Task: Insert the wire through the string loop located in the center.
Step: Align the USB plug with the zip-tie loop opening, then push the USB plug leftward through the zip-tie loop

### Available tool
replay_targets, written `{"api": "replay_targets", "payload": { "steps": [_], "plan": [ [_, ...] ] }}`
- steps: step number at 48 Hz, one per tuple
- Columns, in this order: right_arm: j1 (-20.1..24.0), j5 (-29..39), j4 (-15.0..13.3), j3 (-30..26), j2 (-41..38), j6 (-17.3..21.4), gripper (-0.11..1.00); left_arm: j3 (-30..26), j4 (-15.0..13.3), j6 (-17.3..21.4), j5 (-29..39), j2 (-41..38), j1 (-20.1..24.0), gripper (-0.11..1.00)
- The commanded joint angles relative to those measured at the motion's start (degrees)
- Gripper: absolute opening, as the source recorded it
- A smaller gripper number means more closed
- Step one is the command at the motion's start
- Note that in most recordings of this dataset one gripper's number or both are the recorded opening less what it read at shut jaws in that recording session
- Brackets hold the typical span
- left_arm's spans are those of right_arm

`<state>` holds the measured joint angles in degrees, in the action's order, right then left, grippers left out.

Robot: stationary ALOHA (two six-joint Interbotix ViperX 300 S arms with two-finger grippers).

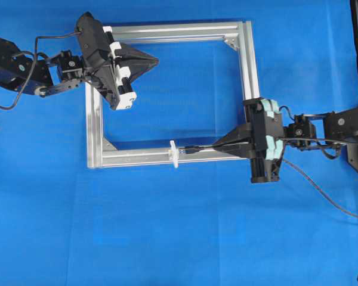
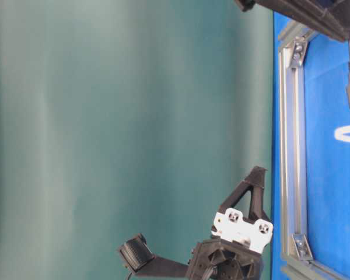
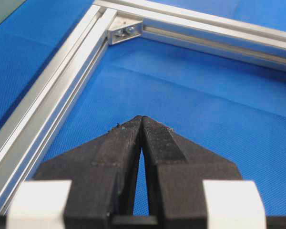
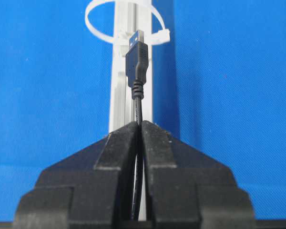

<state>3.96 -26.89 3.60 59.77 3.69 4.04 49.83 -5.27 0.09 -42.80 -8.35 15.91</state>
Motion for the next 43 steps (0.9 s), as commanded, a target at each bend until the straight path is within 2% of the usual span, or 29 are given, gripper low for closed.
{"api": "replay_targets", "payload": {
  "steps": [1, 29, 43],
  "plan": [
    [-0.3, -0.5, 0.0, -2.1, -0.5, 0.0, -0.02, -0.4, 0.2, 0.1, -0.3, 1.8, -0.1, 0.00],
    [0.3, -0.8, -0.4, -13.7, -9.6, 0.0, -0.02, -0.4, 0.2, 0.1, -0.3, 1.8, -0.1, 0.00],
    [0.3, -0.6, -0.4, -14.1, -10.1, 0.0, -0.02, -0.4, 0.1, 0.1, -0.3, 1.8, -0.1, 0.00]
  ]
}}
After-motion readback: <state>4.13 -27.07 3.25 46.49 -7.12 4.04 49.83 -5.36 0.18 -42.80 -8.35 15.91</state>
